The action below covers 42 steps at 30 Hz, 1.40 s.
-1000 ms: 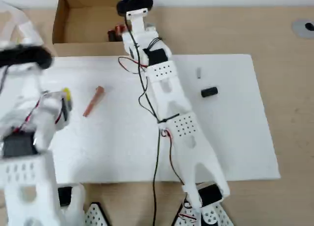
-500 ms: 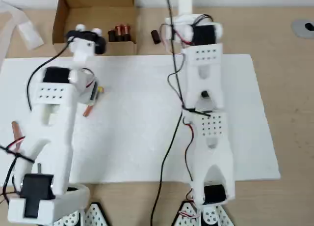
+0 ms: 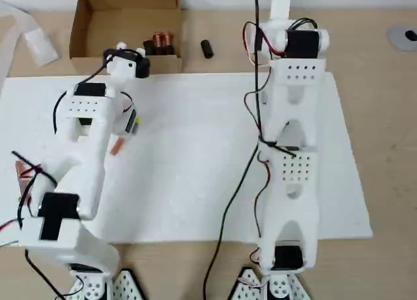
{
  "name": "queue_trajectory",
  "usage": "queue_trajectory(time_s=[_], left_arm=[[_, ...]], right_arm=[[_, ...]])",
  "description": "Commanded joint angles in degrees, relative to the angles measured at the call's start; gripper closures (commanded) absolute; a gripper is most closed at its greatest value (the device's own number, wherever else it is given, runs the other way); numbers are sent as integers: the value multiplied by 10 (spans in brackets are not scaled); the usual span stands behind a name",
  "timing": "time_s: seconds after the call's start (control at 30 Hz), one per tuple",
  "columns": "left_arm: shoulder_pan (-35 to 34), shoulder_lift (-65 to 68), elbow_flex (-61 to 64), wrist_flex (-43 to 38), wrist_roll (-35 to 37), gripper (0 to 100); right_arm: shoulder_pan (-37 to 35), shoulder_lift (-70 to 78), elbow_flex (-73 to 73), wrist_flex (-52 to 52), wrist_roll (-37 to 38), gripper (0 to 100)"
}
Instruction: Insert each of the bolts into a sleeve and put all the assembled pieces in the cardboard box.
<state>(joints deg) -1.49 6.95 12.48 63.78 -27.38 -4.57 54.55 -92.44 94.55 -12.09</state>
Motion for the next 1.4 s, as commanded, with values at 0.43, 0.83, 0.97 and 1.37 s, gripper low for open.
queue_trajectory(time_s=[0.43,0.83,0.97,1.37], left_arm=[[-11,170,-171,10,-3,857],[-15,204,-186,61,-3,989],[-29,204,-200,93,-3,990],[-58,204,-339,223,-7,990]], right_arm=[[8,-51,-29,-2,4,726],[7,-51,-29,-2,5,726],[7,-51,-29,-3,5,726],[-12,-51,-29,13,1,726]])
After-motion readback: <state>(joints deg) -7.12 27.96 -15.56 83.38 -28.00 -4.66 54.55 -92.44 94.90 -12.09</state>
